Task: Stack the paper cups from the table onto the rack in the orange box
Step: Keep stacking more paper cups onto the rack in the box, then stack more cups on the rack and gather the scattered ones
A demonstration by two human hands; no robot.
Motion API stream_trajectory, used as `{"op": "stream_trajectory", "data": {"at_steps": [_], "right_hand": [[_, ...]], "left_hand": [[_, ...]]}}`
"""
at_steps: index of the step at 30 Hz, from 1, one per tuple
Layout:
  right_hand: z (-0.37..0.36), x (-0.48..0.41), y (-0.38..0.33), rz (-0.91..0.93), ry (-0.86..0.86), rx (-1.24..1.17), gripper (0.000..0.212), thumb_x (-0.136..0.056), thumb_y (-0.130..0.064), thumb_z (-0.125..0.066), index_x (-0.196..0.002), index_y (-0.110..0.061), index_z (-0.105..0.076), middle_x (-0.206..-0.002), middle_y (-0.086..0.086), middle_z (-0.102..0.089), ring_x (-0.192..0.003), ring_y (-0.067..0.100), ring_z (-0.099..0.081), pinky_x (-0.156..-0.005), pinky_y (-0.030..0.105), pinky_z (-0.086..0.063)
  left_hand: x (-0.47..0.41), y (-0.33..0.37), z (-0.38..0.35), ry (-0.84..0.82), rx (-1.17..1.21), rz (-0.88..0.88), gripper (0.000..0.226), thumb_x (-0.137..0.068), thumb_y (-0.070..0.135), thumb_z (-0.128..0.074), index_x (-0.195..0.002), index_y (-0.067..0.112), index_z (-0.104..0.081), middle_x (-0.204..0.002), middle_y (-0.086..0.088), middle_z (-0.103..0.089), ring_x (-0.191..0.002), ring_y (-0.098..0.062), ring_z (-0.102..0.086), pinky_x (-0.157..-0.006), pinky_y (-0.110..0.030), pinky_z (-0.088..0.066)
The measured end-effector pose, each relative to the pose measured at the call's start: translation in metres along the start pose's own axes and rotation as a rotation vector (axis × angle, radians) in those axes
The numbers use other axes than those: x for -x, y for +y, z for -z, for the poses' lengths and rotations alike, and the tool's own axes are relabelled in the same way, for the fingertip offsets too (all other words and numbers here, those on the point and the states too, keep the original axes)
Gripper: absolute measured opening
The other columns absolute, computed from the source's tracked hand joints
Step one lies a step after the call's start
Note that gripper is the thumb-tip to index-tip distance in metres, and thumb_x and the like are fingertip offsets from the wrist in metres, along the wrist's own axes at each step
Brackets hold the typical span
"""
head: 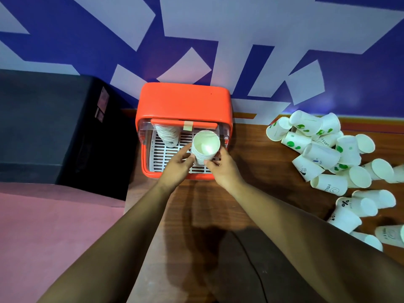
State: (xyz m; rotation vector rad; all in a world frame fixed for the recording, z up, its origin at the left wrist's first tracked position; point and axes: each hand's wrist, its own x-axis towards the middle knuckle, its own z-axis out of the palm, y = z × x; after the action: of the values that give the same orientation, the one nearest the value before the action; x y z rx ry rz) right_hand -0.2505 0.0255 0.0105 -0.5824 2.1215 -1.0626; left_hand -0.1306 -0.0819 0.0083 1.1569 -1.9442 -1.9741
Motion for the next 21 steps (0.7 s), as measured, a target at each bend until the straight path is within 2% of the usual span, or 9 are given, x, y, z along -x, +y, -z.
{"op": "stream_trajectory", "data": {"at_steps": [2, 4, 6, 8, 12, 14, 16, 19, 21], "right_hand": [[-0.005, -0.010, 0.000, 0.014, 0.023, -0.015, 0.050, -0.086, -0.018, -0.068, -0.133, -0.019, -0.051, -0.115, 0.001, -0.070, -0.102, 0.018, -0.068, -0.094, 0.044, -0.054], [-0.009, -0.020, 0.002, 0.022, 0.050, -0.015, 0.047, -0.085, -0.025, -0.066, -0.129, -0.020, -0.053, -0.114, 0.002, -0.071, -0.101, 0.019, -0.069, -0.093, 0.046, -0.054], [-0.013, -0.028, 0.001, 0.026, 0.076, -0.025, 0.046, -0.085, -0.029, -0.064, -0.129, -0.020, -0.054, -0.115, 0.002, -0.071, -0.102, 0.019, -0.068, -0.093, 0.045, -0.054], [-0.014, -0.032, -0.003, 0.027, 0.101, -0.038, 0.042, -0.090, -0.026, -0.063, -0.130, -0.016, -0.053, -0.117, 0.004, -0.070, -0.105, 0.019, -0.067, -0.095, 0.042, -0.053], [-0.018, -0.043, -0.007, 0.021, 0.129, -0.055, 0.033, -0.096, -0.020, -0.057, -0.127, -0.011, -0.053, -0.121, 0.008, -0.068, -0.112, 0.020, -0.065, -0.099, 0.040, -0.050], [-0.021, -0.049, -0.006, 0.013, 0.138, -0.049, 0.029, -0.097, -0.022, -0.056, -0.124, -0.011, -0.054, -0.120, 0.009, -0.068, -0.111, 0.022, -0.064, -0.099, 0.042, -0.049], [-0.023, -0.054, -0.006, -0.004, 0.138, -0.057, 0.030, -0.097, -0.027, -0.055, -0.124, -0.014, -0.053, -0.120, 0.008, -0.068, -0.111, 0.023, -0.064, -0.099, 0.044, -0.049], [-0.024, -0.063, 0.000, -0.002, 0.133, -0.041, 0.043, -0.089, -0.042, -0.053, -0.128, -0.023, -0.049, -0.124, 0.006, -0.067, -0.115, 0.023, -0.063, -0.101, 0.046, -0.048], [-0.023, -0.063, 0.003, 0.004, 0.105, -0.027, 0.045, -0.089, -0.042, -0.053, -0.129, -0.022, -0.048, -0.128, 0.006, -0.064, -0.120, 0.022, -0.060, -0.103, 0.046, -0.047]], "left_hand": [[-0.007, 0.000, 0.002, 0.027, 0.025, -0.010, 0.045, -0.092, 0.039, -0.057, -0.137, 0.042, -0.056, -0.114, 0.000, -0.073, -0.100, -0.016, -0.066, -0.103, -0.050, -0.049], [-0.016, 0.001, 0.002, 0.068, 0.036, -0.012, 0.047, -0.089, 0.044, -0.057, -0.136, 0.039, -0.057, -0.110, -0.001, -0.074, -0.103, -0.020, -0.069, -0.104, -0.049, -0.050], [-0.024, 0.001, 0.001, 0.095, 0.038, -0.030, 0.050, -0.088, 0.047, -0.056, -0.137, 0.034, -0.057, -0.113, -0.003, -0.073, -0.108, -0.025, -0.068, -0.104, -0.049, -0.049], [-0.030, 0.004, -0.002, 0.109, 0.035, -0.050, 0.049, -0.090, 0.048, -0.055, -0.135, 0.030, -0.058, -0.116, -0.001, -0.072, -0.110, -0.023, -0.067, -0.104, -0.048, -0.049], [-0.045, 0.001, -0.005, 0.177, 0.099, -0.038, 0.045, -0.082, 0.056, -0.060, -0.116, 0.027, -0.063, -0.109, -0.001, -0.072, -0.110, -0.021, -0.068, -0.104, -0.049, -0.049], [-0.053, 0.000, -0.007, 0.201, 0.135, -0.018, 0.035, -0.083, 0.052, -0.063, -0.105, 0.025, -0.064, -0.102, -0.001, -0.072, -0.107, -0.023, -0.069, -0.104, -0.050, -0.049], [-0.058, 0.001, -0.009, 0.216, 0.152, -0.023, 0.023, -0.086, 0.046, -0.064, -0.098, 0.027, -0.063, -0.103, -0.001, -0.073, -0.107, -0.023, -0.069, -0.104, -0.050, -0.049], [-0.062, -0.001, -0.009, 0.232, 0.155, -0.047, 0.026, -0.082, 0.051, -0.064, -0.099, 0.032, -0.064, -0.108, 0.000, -0.073, -0.107, -0.020, -0.069, -0.104, -0.049, -0.050], [-0.059, -0.001, -0.009, 0.223, 0.123, -0.046, 0.023, -0.086, 0.048, -0.063, -0.102, 0.032, -0.062, -0.109, 0.002, -0.072, -0.108, -0.019, -0.068, -0.103, -0.048, -0.050]]}}
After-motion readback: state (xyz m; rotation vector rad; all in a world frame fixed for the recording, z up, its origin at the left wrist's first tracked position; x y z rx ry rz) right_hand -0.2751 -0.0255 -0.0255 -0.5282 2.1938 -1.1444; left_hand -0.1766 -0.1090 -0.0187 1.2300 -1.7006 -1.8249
